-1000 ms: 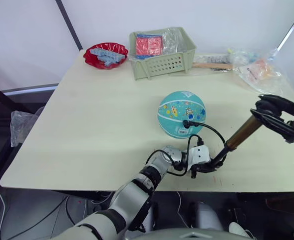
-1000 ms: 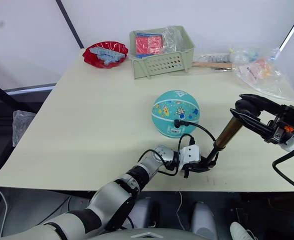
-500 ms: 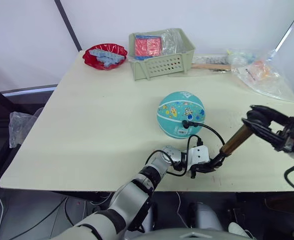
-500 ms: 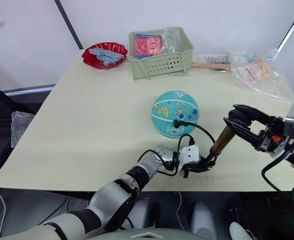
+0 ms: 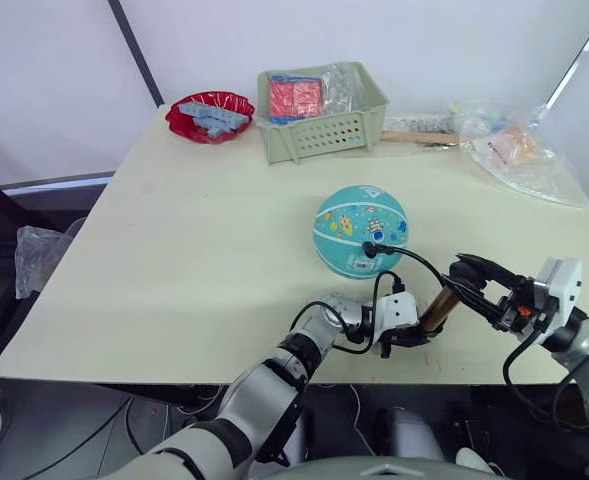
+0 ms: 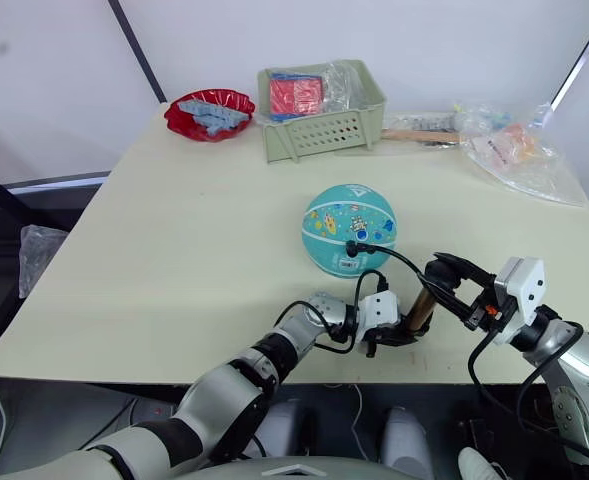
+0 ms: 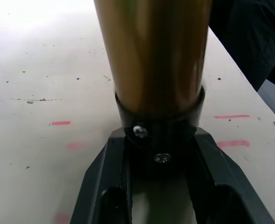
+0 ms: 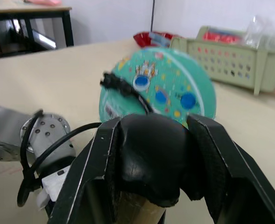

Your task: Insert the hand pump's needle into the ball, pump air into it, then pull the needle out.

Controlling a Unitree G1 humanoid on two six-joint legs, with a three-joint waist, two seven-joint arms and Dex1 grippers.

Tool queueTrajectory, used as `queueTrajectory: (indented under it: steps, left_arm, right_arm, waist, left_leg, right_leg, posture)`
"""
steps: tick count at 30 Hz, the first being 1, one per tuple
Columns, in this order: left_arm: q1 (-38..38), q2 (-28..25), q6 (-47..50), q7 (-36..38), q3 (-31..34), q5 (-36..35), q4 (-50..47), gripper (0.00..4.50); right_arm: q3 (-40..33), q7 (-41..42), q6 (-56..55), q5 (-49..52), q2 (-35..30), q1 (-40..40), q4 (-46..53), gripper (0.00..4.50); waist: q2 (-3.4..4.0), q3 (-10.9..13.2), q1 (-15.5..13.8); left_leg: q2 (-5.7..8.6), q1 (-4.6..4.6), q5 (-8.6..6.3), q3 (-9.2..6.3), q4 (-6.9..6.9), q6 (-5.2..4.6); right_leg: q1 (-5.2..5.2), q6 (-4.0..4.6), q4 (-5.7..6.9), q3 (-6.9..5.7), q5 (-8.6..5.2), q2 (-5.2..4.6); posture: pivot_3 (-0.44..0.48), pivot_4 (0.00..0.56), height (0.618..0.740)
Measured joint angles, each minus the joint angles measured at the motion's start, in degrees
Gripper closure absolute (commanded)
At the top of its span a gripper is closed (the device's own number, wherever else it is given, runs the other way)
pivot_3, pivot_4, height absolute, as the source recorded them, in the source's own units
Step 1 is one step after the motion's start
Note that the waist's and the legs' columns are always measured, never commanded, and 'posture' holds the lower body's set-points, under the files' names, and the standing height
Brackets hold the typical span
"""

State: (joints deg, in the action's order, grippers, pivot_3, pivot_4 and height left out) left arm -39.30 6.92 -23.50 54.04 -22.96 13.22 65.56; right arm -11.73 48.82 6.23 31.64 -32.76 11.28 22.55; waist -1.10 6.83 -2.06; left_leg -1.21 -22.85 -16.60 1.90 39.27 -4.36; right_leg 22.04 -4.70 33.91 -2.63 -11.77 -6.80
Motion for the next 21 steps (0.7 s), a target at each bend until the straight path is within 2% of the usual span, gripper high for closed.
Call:
queueTrajectory:
  steps: [10,14,21]
  left_arm:
    - [-0.7,0.17,-0.01,0.62,0.09,-0.16,-0.01,3.47]
    - [-0.9,0.2,-0.06,0.77,0.12,-0.19,-0.02,3.47]
    - [-0.9,0.23,-0.23,0.76,0.12,-0.19,-0.07,3.47]
  right_arm:
    - [-4.2,-1.91,9.06,5.0,-5.51,-1.07,5.37,2.85]
    - [-11.63,-2.69,14.79,13.53,-10.16,-3.09,9.06,2.85]
    - [-19.34,-3.8,20.44,23.29,-15.8,-7.05,10.61,2.85]
  waist:
    - [0.39,0.36,-0.12]
    - [0.49,0.61,-0.18]
    - [0.55,0.78,-0.14]
  left_leg:
    - [0.04,-0.14,0.0,0.01,0.0,0.0]
    - [0.08,-0.16,0.0,0.02,0.01,0.0]
    - [0.11,-0.16,0.0,0.04,0.02,0.0]
  right_leg:
    - [0.08,0.01,-0.03,0.0,0.0,-0.05]
    - [0.09,0.0,-0.03,0.0,0.01,-0.07]
    - [0.08,-0.01,-0.03,0.01,0.01,-0.13]
  posture:
    - [0.0,0.15,0.738]
    - [0.0,0.15,0.738]
    - [0.0,0.15,0.738]
